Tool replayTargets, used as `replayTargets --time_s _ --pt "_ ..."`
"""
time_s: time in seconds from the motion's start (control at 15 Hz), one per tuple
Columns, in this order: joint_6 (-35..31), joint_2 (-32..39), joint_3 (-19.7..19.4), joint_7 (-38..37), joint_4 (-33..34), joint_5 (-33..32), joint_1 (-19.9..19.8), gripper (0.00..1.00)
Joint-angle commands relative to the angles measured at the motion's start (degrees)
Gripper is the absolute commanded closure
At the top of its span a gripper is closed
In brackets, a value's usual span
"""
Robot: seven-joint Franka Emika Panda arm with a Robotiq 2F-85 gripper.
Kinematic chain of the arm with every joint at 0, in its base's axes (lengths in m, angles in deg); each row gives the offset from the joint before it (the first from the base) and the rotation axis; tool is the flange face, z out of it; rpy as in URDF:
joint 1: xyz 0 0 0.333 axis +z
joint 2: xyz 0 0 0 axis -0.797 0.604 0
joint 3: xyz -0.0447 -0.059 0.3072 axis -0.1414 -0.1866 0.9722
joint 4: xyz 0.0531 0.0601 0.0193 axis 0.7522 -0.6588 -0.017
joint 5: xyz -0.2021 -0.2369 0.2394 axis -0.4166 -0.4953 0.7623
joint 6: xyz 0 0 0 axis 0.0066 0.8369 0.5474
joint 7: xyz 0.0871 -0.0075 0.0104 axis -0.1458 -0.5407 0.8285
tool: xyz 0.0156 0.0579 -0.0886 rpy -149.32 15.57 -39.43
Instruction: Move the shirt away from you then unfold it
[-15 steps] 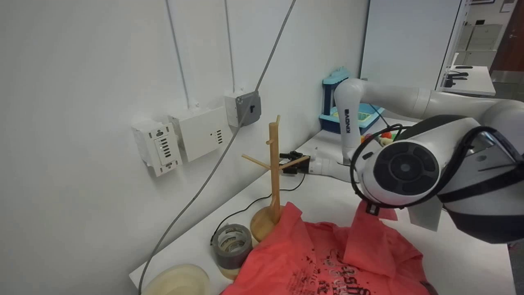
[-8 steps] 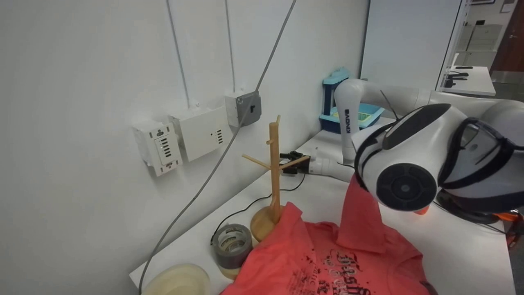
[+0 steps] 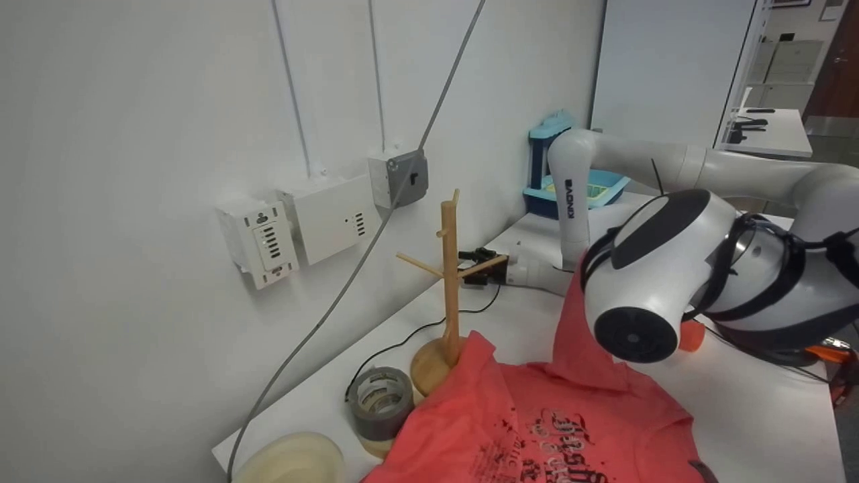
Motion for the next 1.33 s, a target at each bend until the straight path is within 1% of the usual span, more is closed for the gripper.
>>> replayTargets --time_s 0.0,0.07,0.13,0.2,0.27,0.33,0.4,0.53,0.73,0.8,1.0,1.27 --pt "4.5 -0.1 6.7 -4.2 1.2 -2.4 -7.2 0.99" --pt "5.0 0.0 7.9 -5.0 1.4 -2.0 -8.4 0.72" --pt "5.7 0.1 8.7 -5.6 1.5 -1.5 -9.3 0.70" --pt "6.0 0.2 9.5 -6.3 1.6 -1.5 -10.2 0.64" --pt "6.2 0.2 10.2 -6.6 1.5 -1.2 -10.9 0.55" --pt "6.4 0.3 10.7 -7.1 1.5 -1.0 -11.4 0.49" --pt "6.4 0.3 11.2 -7.7 1.5 -1.0 -11.8 0.39" --pt "6.3 0.1 11.9 -8.8 1.3 -1.0 -12.4 0.26" --pt "5.3 -0.3 12.9 -9.1 1.2 0.0 -13.2 0.02" --pt "2.5 -0.9 13.8 -8.0 1.0 1.8 -14.5 0.00" --pt "-5.8 -2.3 15.7 -6.5 0.4 5.6 -17.4 0.00" --pt "-18.0 -4.6 15.6 -6.2 -0.4 9.6 -20.7 0.00"
